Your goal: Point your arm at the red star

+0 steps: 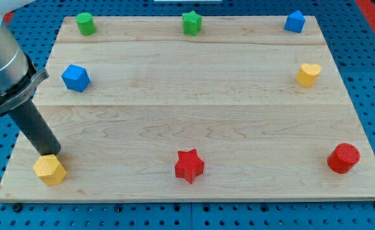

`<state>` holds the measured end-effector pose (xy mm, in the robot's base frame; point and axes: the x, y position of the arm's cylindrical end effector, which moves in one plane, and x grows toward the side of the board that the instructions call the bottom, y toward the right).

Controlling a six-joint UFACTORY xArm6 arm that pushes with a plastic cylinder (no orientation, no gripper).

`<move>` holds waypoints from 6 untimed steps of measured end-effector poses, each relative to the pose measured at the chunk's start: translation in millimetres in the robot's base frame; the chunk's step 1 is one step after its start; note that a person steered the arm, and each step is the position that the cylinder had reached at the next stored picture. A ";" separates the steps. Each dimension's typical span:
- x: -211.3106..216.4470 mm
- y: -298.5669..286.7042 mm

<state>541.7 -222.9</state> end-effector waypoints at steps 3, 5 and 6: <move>-37.1 -4.2; -7.0 132.1; 35.5 133.7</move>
